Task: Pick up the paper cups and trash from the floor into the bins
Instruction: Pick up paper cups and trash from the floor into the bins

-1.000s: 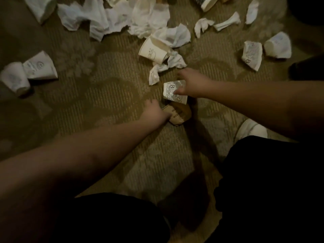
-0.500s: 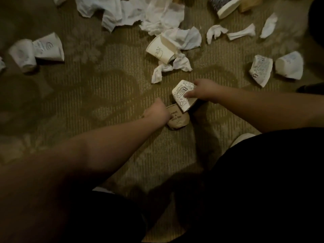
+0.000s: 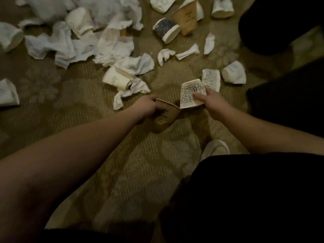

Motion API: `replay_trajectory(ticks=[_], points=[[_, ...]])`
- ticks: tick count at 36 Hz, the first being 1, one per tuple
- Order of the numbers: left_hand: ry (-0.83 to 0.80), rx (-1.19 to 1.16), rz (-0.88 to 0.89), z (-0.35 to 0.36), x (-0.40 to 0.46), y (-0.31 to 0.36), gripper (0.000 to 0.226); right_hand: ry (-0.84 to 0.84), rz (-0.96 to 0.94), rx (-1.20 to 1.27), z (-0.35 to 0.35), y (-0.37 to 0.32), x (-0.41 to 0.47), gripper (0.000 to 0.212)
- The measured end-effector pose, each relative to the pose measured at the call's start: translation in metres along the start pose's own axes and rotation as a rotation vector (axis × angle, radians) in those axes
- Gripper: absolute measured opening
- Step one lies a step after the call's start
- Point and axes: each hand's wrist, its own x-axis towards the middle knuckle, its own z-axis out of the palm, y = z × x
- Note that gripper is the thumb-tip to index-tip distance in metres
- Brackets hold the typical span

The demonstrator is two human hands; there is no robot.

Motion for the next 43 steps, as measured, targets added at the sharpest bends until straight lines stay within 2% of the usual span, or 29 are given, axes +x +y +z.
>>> replay_trajectory(ticks=[3,7,12,15,19,23,25,28,31,33,38,40,43], points=[[-0.001,-0.046,0.028,0.017,0.010,0.024,0.007,0.101,0.011,0.122,-0.023,0.008,-0.001,0.022],[0.003,-0.108,0.041,0.037,0.025,0.057,0.010,0.206,0.029,0.282,-0.048,0.004,-0.004,0.020],[0.001,-0.199,0.073,0.067,0.041,0.091,0.018,0.321,-0.009,0.449,-0.074,-0.007,0.008,0.035],[-0.006,-0.303,0.061,0.087,0.055,0.106,0.023,0.406,-0.039,0.516,-0.088,-0.017,0.019,0.029],[0.050,-0.382,-0.009,0.109,0.073,0.122,0.027,0.464,-0.040,0.537,-0.101,-0.029,0.033,0.026],[0.112,-0.389,-0.101,0.123,0.091,0.133,0.032,0.514,-0.018,0.420,-0.111,-0.035,0.050,0.023],[0.137,-0.366,-0.100,0.130,0.102,0.134,0.038,0.554,0.004,0.312,-0.114,-0.037,0.059,0.030],[0.178,-0.272,-0.077,0.138,0.112,0.134,0.043,0.558,0.037,0.193,-0.125,-0.020,0.092,0.058],[0.200,-0.128,-0.040,0.143,0.117,0.134,0.048,0.514,0.070,0.132,-0.120,-0.024,0.092,0.053],[0.224,-0.045,-0.007,0.147,0.116,0.134,0.044,0.506,0.075,0.130,-0.116,-0.031,0.087,0.045],[0.313,0.139,0.051,0.155,0.118,0.137,0.033,0.511,0.081,0.192,-0.118,-0.028,0.092,0.046],[0.334,0.142,0.040,0.156,0.120,0.137,0.034,0.503,0.076,0.210,-0.120,-0.025,0.094,0.052],[0.343,0.106,0.038,0.157,0.121,0.137,0.032,0.482,0.061,0.210,-0.124,-0.028,0.096,0.080]])
